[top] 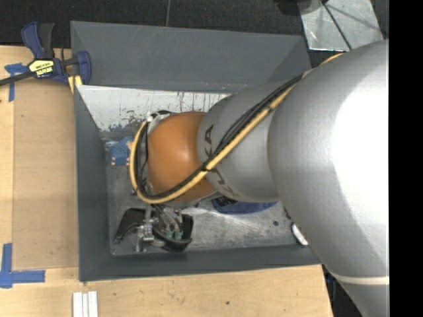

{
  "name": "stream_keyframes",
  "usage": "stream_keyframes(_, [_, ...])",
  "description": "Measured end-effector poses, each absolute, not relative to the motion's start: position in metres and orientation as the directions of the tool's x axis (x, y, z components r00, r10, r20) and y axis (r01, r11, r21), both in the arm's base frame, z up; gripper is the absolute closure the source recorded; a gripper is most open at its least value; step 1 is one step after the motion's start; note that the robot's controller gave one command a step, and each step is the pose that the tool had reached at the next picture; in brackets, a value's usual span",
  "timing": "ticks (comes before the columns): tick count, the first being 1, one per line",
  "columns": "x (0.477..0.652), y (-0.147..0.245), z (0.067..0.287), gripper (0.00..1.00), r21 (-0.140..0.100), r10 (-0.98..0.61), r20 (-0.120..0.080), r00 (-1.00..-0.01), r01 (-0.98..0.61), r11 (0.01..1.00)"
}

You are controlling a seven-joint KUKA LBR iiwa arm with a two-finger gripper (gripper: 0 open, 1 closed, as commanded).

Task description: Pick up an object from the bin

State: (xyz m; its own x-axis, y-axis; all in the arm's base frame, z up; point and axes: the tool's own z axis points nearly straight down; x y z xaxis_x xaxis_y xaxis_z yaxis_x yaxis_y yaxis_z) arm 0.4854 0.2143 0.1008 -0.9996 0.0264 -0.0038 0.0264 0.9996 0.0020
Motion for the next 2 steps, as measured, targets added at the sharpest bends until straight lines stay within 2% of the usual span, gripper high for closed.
stream_keyframes(1, [0.4898,0.2092,0.0735,0.00,0.003,0.120,0.000,-0.993,0.120,0.993])
stream_keyframes(2, [0.4887,0.2059,0.0743,0.00,0.010,0.505,-0.002,-0.863,0.505,0.863])
